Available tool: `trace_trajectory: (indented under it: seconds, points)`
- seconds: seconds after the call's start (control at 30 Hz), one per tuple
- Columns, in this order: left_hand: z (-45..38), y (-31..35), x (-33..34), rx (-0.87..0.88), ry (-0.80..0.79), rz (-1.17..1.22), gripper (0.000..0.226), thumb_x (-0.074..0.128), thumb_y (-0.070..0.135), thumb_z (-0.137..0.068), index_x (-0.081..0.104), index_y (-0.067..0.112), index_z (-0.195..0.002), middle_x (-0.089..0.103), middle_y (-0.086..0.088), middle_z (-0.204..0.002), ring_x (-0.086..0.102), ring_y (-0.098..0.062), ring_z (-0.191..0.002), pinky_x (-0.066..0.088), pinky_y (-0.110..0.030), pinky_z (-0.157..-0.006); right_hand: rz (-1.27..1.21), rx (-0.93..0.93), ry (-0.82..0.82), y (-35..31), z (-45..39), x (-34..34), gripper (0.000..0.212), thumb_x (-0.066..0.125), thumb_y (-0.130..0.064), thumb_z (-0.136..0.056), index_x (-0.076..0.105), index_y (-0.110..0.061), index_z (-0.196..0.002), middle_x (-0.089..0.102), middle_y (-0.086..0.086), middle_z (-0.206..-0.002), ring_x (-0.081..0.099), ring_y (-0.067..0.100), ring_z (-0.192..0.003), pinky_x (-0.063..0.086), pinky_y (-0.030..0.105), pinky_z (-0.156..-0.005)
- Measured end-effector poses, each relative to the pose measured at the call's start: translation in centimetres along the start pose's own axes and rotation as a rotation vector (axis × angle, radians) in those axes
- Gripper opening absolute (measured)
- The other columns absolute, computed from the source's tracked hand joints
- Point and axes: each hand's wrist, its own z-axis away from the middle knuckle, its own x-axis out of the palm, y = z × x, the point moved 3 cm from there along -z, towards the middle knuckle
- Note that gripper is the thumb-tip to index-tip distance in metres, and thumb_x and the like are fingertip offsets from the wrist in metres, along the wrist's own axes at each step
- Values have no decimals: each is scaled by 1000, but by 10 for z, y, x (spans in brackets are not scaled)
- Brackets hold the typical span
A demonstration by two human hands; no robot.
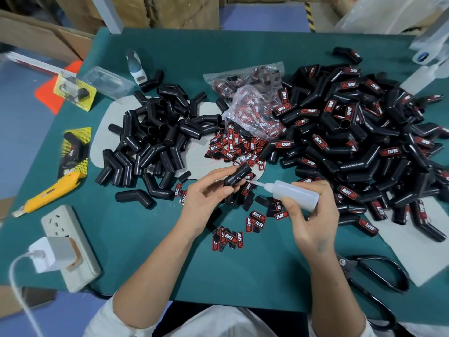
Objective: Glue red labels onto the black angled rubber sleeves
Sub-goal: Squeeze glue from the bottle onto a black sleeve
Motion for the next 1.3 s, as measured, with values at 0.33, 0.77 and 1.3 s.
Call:
trace_trajectory:
  seconds: [0.33, 0.77, 1.3]
  points:
    - [1, 3, 2, -2, 14, 19, 43, 79, 19, -93, 71, 13, -135, 67, -16, -139, 69, -41, -121, 55, -40, -104, 0, 13, 12, 1, 0, -2, 30, 68, -35, -96, 56, -51, -119, 57, -23, -112, 62, 20, -99, 49, 35, -81]
    - [1, 6, 3, -18, 49, -17, 42, 77, 14, -88, 73, 14, -130, 67, -16, -139, 67, -43, -123, 53, -45, -108, -4, 7, -18, -1, 1, 1, 28, 69, -31, -94, 57, -42, -117, 57, -25, -112, 61, 18, -99, 48, 29, -82]
    - [1, 5, 3, -15, 17, 13, 44, 76, 11, -91, 70, 10, -134, 66, -20, -139, 68, -44, -120, 55, -41, -105, 14, 22, 28, 0, 0, -2, 28, 68, -36, -96, 56, -50, -117, 57, -23, -111, 62, 29, -98, 52, 53, -75]
